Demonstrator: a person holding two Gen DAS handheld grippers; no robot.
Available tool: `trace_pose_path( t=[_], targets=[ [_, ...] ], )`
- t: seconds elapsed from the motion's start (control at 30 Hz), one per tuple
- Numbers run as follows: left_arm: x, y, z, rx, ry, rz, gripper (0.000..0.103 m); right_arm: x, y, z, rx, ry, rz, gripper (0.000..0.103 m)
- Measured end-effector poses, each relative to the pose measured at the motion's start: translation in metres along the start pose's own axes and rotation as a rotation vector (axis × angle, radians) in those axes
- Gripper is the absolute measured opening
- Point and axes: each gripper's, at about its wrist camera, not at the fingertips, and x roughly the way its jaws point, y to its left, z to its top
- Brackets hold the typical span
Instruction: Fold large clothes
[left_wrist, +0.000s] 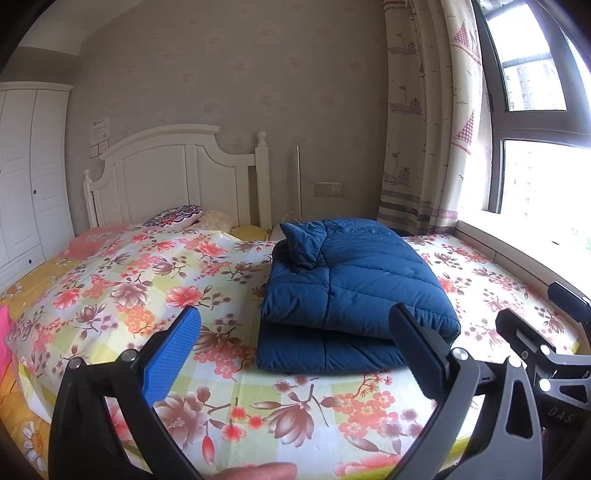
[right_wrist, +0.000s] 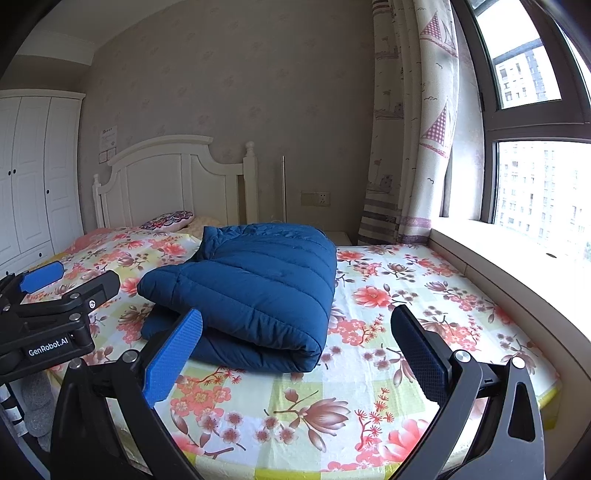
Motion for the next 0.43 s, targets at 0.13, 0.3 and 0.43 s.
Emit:
trace_pose_path(
  t=[0.13, 0.3, 0.43],
  targets=[
    [0.003, 0.001, -0.006, -0.010, -0.022, -0.009, 0.101, 0.005, -0.001, -0.003, 0.006, 0.017, 0.002, 0.098],
    [0.040, 0.007, -0.010, 0.017, 0.135, -0.063, 0.101, 0.021, -0.009, -0.009, 0.025, 0.064, 0.005, 0.098],
    [0.094, 0.057, -0.012, -0.030, 0.275, 0.033, 0.101, 0.046, -0.044, -0.007, 0.073, 0.142, -0.010, 0.098]
  ],
)
